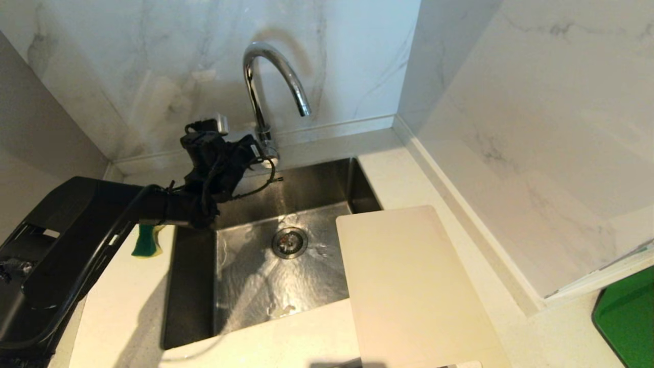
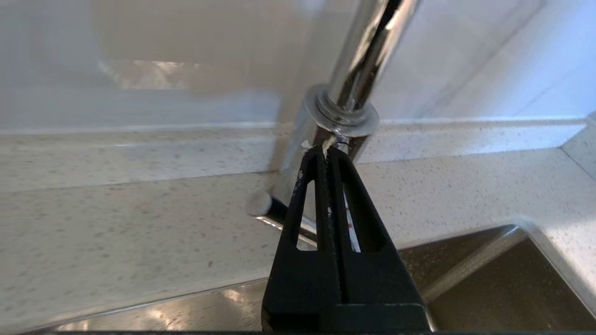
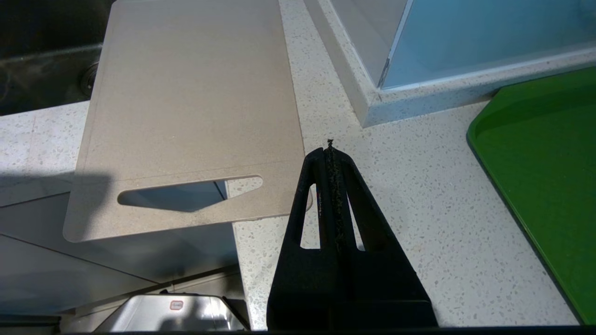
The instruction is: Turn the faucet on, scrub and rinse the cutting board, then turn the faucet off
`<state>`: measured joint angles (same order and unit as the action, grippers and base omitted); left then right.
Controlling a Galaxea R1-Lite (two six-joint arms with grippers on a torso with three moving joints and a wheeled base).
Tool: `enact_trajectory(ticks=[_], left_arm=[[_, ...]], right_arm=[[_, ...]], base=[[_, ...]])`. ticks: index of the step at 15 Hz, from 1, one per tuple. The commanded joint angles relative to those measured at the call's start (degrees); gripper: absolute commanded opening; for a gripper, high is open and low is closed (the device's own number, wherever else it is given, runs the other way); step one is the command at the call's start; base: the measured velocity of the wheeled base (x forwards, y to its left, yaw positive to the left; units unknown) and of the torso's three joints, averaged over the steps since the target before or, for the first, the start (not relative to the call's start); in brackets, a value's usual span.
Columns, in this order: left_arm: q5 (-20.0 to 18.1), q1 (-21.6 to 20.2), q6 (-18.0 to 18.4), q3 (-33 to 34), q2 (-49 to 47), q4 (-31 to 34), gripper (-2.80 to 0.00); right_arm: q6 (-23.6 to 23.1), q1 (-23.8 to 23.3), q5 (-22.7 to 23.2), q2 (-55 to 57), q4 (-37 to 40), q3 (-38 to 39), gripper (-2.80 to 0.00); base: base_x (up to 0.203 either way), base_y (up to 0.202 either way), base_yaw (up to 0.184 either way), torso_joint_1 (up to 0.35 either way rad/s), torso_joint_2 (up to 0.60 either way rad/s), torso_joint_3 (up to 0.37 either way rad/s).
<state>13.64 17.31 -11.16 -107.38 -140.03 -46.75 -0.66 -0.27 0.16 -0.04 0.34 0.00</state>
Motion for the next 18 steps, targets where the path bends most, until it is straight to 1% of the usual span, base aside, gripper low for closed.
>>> enact_trajectory(ticks=[1, 4, 7, 9, 12, 14, 16, 17, 18], left_arm=[[0.0, 1.0, -0.2, 3.1, 4.6, -0.4, -2.80], [0.0, 3.6, 0.0, 10.5, 12.9, -0.2, -2.80], [-0.5, 6.1, -0.5, 17.1, 23.0, 2.1, -2.80], [-1.5, 6.9, -0.6, 20.7, 29.5, 5.9, -2.80], [-2.9, 6.6, -0.7, 25.0, 38.2, 14.9, -2.80], [-3.2, 4.9, -0.4, 28.7, 42.8, 18.6, -2.80], [-3.4, 2.1, 0.0, 34.2, 46.7, 21.3, -2.80], [-4.4, -0.4, 0.6, 37.0, 48.3, 22.3, -2.80], [-6.2, -3.0, 1.4, 39.5, 50.2, 23.4, -2.80]], right_arm=[[0.0, 0.0, 0.0, 0.0, 0.0, 0.0, -2.80], [0.0, 0.0, 0.0, 0.0, 0.0, 0.0, -2.80], [0.0, 0.0, 0.0, 0.0, 0.0, 0.0, -2.80], [0.0, 0.0, 0.0, 0.0, 0.0, 0.0, -2.80], [0.0, 0.0, 0.0, 0.0, 0.0, 0.0, -2.80], [0.0, 0.0, 0.0, 0.0, 0.0, 0.0, -2.80], [0.0, 0.0, 0.0, 0.0, 0.0, 0.0, -2.80], [0.0, 0.0, 0.0, 0.0, 0.0, 0.0, -2.80], [0.0, 0.0, 0.0, 0.0, 0.0, 0.0, -2.80]], base=[[0.000, 0.000, 0.000, 0.000, 0.00, 0.000], [0.000, 0.000, 0.000, 0.000, 0.00, 0.000], [0.000, 0.000, 0.000, 0.000, 0.00, 0.000], [0.000, 0.000, 0.000, 0.000, 0.00, 0.000], [0.000, 0.000, 0.000, 0.000, 0.00, 0.000], [0.000, 0.000, 0.000, 0.000, 0.00, 0.000], [0.000, 0.000, 0.000, 0.000, 0.00, 0.000], [0.000, 0.000, 0.000, 0.000, 0.00, 0.000], [0.000, 0.000, 0.000, 0.000, 0.00, 0.000]])
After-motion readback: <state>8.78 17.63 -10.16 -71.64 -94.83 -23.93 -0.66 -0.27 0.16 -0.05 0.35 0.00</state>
